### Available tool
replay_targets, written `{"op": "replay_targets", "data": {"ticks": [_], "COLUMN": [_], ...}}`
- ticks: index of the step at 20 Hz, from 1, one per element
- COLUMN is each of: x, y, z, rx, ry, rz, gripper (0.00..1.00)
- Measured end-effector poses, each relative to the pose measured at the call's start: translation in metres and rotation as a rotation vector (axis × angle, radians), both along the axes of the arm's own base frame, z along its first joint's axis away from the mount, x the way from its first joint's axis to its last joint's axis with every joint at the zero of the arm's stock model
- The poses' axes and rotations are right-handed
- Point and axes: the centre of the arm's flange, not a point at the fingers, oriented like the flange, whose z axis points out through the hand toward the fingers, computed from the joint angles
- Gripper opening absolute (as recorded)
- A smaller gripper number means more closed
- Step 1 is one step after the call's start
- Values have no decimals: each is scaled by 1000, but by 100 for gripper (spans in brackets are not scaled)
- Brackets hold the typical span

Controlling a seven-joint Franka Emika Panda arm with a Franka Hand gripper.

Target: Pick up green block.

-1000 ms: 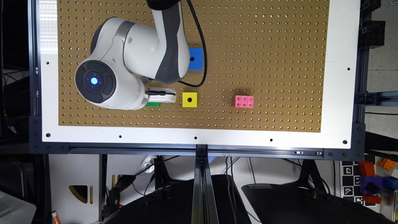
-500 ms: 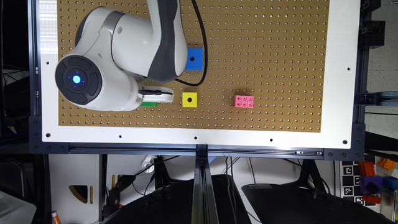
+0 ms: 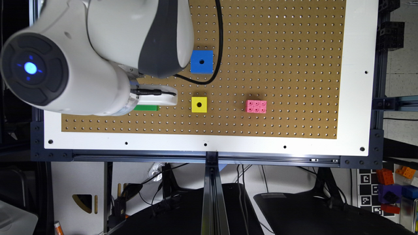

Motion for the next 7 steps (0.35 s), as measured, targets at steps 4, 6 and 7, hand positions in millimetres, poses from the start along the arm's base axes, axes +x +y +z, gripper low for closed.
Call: {"op": "replay_targets", "data": {"ticks": [4,6,7], "x": [-2,-2,-2], "y": [0,0,0], "z": [10,10,10], "rx": [-1,-1,-1], "ry": [-1,0,0], "rz": [0,0,0], "gripper": [0,0,0]}}
